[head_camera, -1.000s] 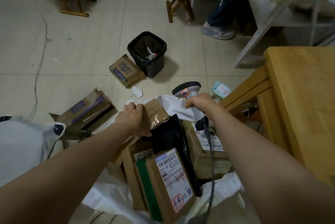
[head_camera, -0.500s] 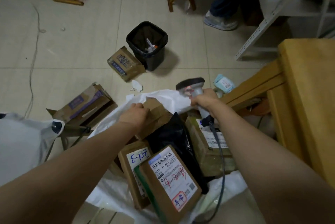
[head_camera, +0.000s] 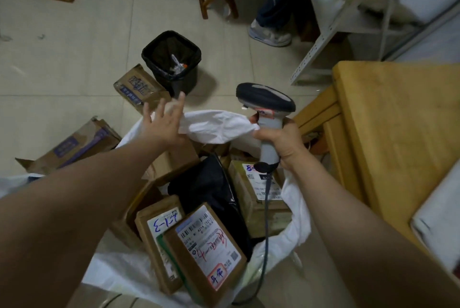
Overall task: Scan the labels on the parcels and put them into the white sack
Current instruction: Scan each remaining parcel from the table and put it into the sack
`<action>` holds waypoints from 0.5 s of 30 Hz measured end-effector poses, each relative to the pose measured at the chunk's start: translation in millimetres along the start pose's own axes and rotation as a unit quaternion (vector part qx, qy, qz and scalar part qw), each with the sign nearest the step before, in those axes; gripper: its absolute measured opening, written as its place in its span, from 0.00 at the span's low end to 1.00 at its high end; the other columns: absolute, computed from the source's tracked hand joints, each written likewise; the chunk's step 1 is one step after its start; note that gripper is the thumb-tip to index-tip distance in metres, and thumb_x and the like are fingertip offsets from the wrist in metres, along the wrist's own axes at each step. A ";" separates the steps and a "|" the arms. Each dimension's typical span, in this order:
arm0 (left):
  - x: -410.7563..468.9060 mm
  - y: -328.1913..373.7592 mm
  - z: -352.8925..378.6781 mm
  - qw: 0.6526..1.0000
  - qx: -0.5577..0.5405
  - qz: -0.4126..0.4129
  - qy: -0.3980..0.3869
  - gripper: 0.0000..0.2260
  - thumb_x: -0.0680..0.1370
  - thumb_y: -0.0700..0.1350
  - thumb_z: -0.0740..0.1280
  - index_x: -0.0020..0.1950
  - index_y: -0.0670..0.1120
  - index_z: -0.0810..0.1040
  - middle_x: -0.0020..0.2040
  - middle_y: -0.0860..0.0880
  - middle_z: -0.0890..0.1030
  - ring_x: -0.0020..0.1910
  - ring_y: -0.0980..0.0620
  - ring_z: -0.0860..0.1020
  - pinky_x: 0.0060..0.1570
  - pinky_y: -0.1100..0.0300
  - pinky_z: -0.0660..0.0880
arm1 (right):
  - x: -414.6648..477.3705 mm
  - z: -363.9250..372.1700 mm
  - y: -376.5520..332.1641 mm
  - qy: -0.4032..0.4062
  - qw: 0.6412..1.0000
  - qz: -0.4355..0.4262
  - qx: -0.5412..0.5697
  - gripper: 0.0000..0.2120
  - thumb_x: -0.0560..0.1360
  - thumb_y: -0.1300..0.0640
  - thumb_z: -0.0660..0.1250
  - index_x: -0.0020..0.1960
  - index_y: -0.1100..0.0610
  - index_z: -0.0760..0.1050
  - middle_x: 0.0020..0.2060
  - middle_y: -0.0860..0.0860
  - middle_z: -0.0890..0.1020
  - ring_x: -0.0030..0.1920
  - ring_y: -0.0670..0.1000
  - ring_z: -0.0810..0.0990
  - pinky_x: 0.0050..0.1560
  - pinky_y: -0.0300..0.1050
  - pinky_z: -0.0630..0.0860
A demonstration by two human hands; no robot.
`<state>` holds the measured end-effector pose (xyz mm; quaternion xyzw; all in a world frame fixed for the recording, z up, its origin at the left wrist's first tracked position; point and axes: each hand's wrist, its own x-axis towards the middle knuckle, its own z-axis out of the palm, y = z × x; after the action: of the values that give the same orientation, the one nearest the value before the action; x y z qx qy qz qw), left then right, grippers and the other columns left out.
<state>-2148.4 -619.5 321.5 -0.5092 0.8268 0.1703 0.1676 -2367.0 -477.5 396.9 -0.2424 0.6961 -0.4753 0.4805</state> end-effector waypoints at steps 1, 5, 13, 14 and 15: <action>1.8 2.4 -6.3 0.999 0.032 0.011 -0.036 0.38 0.79 0.52 0.63 0.79 0.52 0.40 0.77 0.46 0.60 0.78 0.48 0.53 0.72 0.42 0.36 | -2.7 1.2 -2.2 0.000 1.000 -0.001 0.010 0.13 0.68 0.72 0.70 0.48 0.57 0.79 0.41 0.45 0.84 0.42 0.44 0.82 0.39 0.40 0.78; 10.9 3.9 -55.8 0.995 0.074 -0.037 0.049 0.11 0.78 0.41 0.62 0.57 0.42 0.79 0.43 0.44 0.77 0.50 0.42 0.78 0.55 0.49 0.74 | -10.0 -5.6 -12.9 0.030 0.999 0.012 -0.018 0.13 0.67 0.70 0.71 0.46 0.55 0.78 0.42 0.48 0.83 0.43 0.48 0.81 0.38 0.41 0.78; -13.5 -3.2 -83.2 0.990 -0.101 -0.067 0.069 0.19 0.78 0.47 0.66 0.63 0.37 0.71 0.63 0.35 0.71 0.60 0.36 0.72 0.57 0.45 0.72 | -31.3 1.8 -14.7 0.059 0.990 0.055 -0.118 0.14 0.66 0.67 0.73 0.44 0.53 0.73 0.39 0.50 0.79 0.40 0.48 0.78 0.30 0.34 0.72; -28.3 -4.5 -72.7 0.987 -0.114 -0.090 0.069 0.26 0.76 0.49 0.69 0.67 0.36 0.67 0.67 0.33 0.67 0.65 0.35 0.68 0.62 0.45 0.68 | -35.6 0.5 -13.2 0.059 0.989 0.064 -0.123 0.16 0.65 0.68 0.73 0.46 0.53 0.73 0.41 0.52 0.80 0.41 0.50 0.79 0.32 0.36 0.73; -44.9 -3.6 -62.5 0.986 -0.098 -0.098 0.089 0.33 0.74 0.51 0.71 0.71 0.37 0.62 0.71 0.33 0.62 0.70 0.34 0.62 0.69 0.45 0.61 | -40.4 -1.1 -10.9 0.060 0.987 0.074 -0.129 0.18 0.64 0.69 0.73 0.50 0.55 0.74 0.44 0.54 0.81 0.43 0.52 0.80 0.34 0.38 0.74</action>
<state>-2132.5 -614.1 396.7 -0.6149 0.7638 0.1875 0.0580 -2352.3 -449.7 424.5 -0.2211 0.7950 -0.3590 0.4361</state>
